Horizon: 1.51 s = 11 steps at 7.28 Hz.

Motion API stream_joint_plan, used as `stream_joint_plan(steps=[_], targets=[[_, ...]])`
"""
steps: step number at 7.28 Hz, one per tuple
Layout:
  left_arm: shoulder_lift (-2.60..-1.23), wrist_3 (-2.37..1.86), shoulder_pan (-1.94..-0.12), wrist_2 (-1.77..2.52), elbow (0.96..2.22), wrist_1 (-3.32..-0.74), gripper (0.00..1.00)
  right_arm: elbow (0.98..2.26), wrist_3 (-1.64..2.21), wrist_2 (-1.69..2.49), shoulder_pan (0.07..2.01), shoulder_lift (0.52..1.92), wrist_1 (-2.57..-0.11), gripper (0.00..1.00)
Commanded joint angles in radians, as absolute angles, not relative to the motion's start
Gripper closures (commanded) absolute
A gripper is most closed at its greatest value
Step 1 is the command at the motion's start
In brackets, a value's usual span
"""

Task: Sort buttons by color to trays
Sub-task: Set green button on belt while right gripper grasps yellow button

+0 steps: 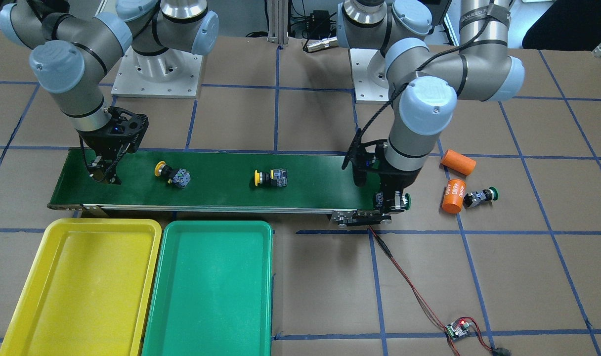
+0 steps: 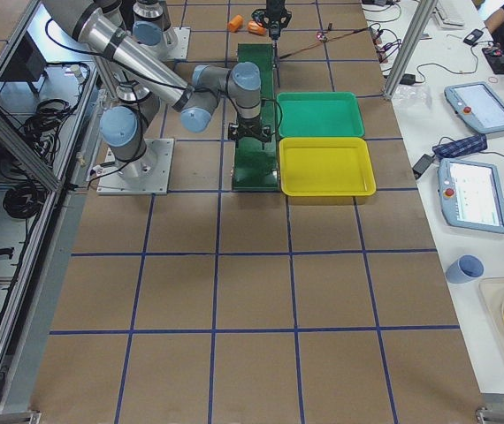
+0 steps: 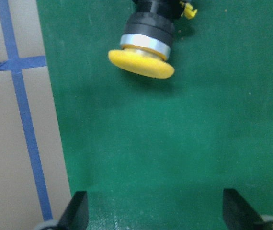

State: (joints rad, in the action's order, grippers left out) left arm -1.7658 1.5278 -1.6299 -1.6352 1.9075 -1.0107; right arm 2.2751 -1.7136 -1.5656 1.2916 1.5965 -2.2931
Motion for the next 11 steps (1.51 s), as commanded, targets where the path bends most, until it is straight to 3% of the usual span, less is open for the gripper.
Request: stream_joint_plan(steps=[1,4,5,6,9,11], targets=[[-1.744,1.35,-1.751,-1.637,1.965,-1.006,1.0,2.276,-1.71,-1.566,1.292,1.595,-2.283,0.0],[-1.75,1.335,-1.767,-1.638,1.98,-0.985,1.0,2.299,-1.668,-1.566,1.292,1.597,-2.289,0.0],[-1.75,1.328,-1.767,-1.64,1.983,-0.985,0.34,2.295,-1.667,-1.566,1.292,1.597,-2.293,0.0],[-1.756,1.322,-1.769,-1.641,1.98,-0.985,0.0,2.295,-1.666,-1.566,1.292,1.597,-2.293,0.0],[-1.723,1.421,-1.709,-1.664,1.927,-1.061,0.0,2.295,-1.666,-1.565,1.292,1.597,-2.293,0.0],[-1.742,1.442,-1.41,-1.628,1.855,-1.168,0.0,2.293,-1.663,-1.565,1.293,1.597,-2.295,0.0]])
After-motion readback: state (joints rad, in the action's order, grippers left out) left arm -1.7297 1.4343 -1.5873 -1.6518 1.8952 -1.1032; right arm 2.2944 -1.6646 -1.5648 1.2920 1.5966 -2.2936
